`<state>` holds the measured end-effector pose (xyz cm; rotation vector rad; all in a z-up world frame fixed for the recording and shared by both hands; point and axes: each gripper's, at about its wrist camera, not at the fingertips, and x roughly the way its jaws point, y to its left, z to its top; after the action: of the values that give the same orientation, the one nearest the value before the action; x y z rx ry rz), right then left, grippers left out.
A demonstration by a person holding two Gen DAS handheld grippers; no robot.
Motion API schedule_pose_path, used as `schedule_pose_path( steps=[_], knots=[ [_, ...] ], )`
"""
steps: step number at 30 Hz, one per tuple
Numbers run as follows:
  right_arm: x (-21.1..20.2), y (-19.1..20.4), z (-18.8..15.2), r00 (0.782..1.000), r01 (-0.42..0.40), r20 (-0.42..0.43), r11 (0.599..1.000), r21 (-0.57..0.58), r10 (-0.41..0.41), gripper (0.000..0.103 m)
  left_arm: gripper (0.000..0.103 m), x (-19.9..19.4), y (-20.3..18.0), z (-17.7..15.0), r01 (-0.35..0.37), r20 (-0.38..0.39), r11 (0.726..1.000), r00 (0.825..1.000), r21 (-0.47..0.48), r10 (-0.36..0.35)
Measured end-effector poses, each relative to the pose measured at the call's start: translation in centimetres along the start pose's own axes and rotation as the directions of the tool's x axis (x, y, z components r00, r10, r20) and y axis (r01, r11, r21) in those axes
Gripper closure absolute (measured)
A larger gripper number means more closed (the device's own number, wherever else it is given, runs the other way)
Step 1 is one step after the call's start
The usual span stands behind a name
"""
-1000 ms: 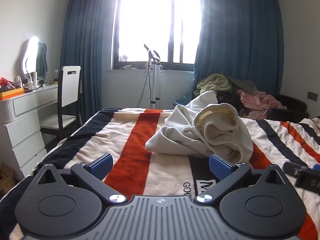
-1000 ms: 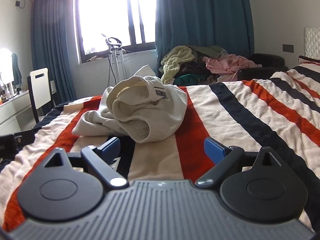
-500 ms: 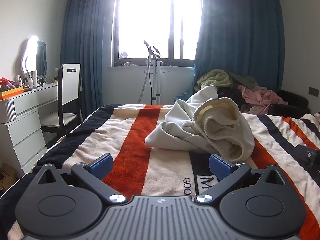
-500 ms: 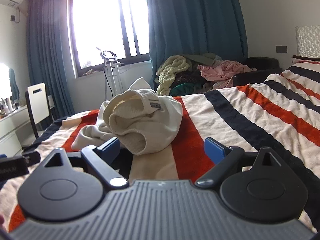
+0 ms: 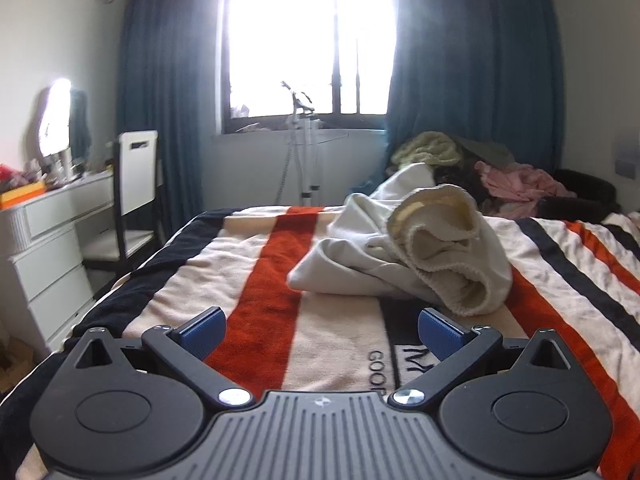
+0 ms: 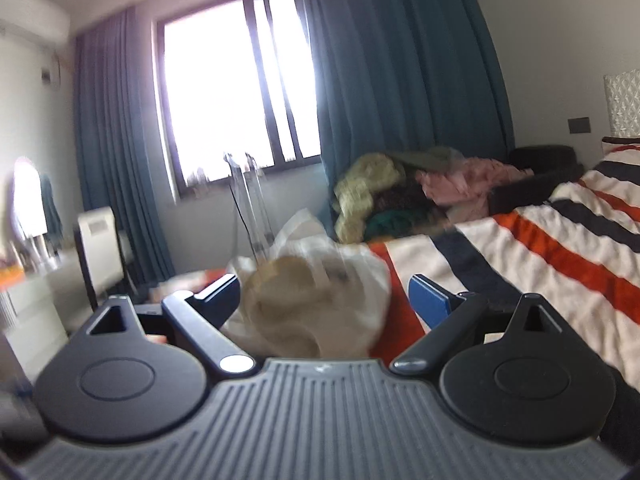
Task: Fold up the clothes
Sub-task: 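Move both tools toward the crumpled cream sweatpants on the bed, then grasp a sweatpants cuff with the left tool while the right tool grasps the waistband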
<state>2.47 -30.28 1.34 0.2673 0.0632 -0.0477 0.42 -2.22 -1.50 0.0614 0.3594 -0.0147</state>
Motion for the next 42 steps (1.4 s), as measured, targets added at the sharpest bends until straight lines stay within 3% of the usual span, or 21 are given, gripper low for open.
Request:
schedule_pose_path(
  steps=[2, 4, 10, 16, 22, 27, 29, 33, 34, 36, 37, 38, 40, 42],
  knots=[
    [-0.5, -0.5, 2.0, 0.996, 0.007, 0.093, 0.999, 0.05, -0.011, 0.01, 0.0, -0.2, -0.9, -0.3, 0.02, 0.015, 0.998, 1.0, 0.054, -0.021],
    [-0.1, -1.3, 3.5, 0.994, 0.023, 0.108, 0.997, 0.079, -0.031, 0.01, 0.0, -0.1, -1.9, -0.7, 0.022, 0.017, 0.994, 1.0, 0.108, -0.024],
    [2.5, -3.4, 1.9, 0.992, 0.12, -0.024, 0.993, -0.01, -0.12, 0.01, 0.0, 3.2, -4.1, -0.9, 0.055, -0.032, 0.983, 0.998, 0.177, -0.051],
    [4.4, -5.5, -0.9, 0.98, 0.168, -0.114, 0.985, 0.032, -0.163, 0.01, 0.0, 9.5, -7.0, 0.9, 0.124, -0.02, 0.951, 0.992, 0.283, -0.124],
    [6.0, -5.9, -2.5, 0.968, 0.187, -0.178, 0.982, 0.025, -0.179, 0.01, 0.0, 17.7, -13.8, 3.1, 0.095, 0.039, 0.835, 0.99, 0.542, -0.138],
    [6.9, -8.0, -2.7, 0.966, 0.214, -0.159, 0.975, 0.062, -0.202, 0.011, 0.0, 24.6, -18.8, 5.4, 0.064, 0.07, 0.78, 0.988, 0.622, -0.138],
    [7.6, -9.1, -3.1, 0.957, 0.26, -0.147, 0.963, 0.064, -0.249, 0.01, 0.0, 27.3, -20.8, 6.1, 0.009, 0.097, 0.75, 0.99, 0.661, -0.098],
    [9.4, -10.2, -4.5, 0.936, 0.326, -0.157, 0.944, 0.047, -0.316, 0.01, 0.004, 32.0, -23.9, 6.5, -0.081, 0.102, 0.646, 0.995, 0.759, 0.004],
    [9.9, -10.4, -4.9, 0.933, 0.33, -0.168, 0.943, 0.042, -0.319, 0.011, 0.014, 32.9, -24.3, 6.7, -0.065, 0.079, 0.64, 0.997, 0.765, 0.008],
    [10.8, -10.5, -5.6, 0.928, 0.331, -0.19, 0.943, 0.031, -0.32, 0.01, 0.03, 34.0, -24.6, 7.5, -0.052, 0.059, 0.651, 0.998, 0.758, 0.01],
    [11.0, -10.6, -5.8, 0.927, 0.331, -0.197, 0.943, 0.03, -0.32, 0.011, 0.044, 34.2, -24.7, 8.2, -0.044, 0.051, 0.666, 0.999, 0.745, 0.009],
    [11.1, -10.6, -6.0, 0.926, 0.332, -0.202, 0.943, 0.031, -0.319, 0.011, 0.06, 34.4, -24.7, 9.1, -0.033, 0.041, 0.687, 0.999, 0.726, 0.006],
    [11.2, -10.8, -6.2, 0.925, 0.337, -0.197, 0.941, 0.035, -0.324, 0.011, 0.078, 33.8, -24.5, 11.4, -0.008, 0.011, 0.738, 1.0, 0.674, 0.0],
    [11.1, -10.9, -6.4, 0.921, 0.361, -0.171, 0.932, 0.037, -0.35, 0.01, 0.084, 32.4, -24.1, 14.1, 0.013, -0.004, 0.782, 1.0, 0.623, -0.014]
  ],
)
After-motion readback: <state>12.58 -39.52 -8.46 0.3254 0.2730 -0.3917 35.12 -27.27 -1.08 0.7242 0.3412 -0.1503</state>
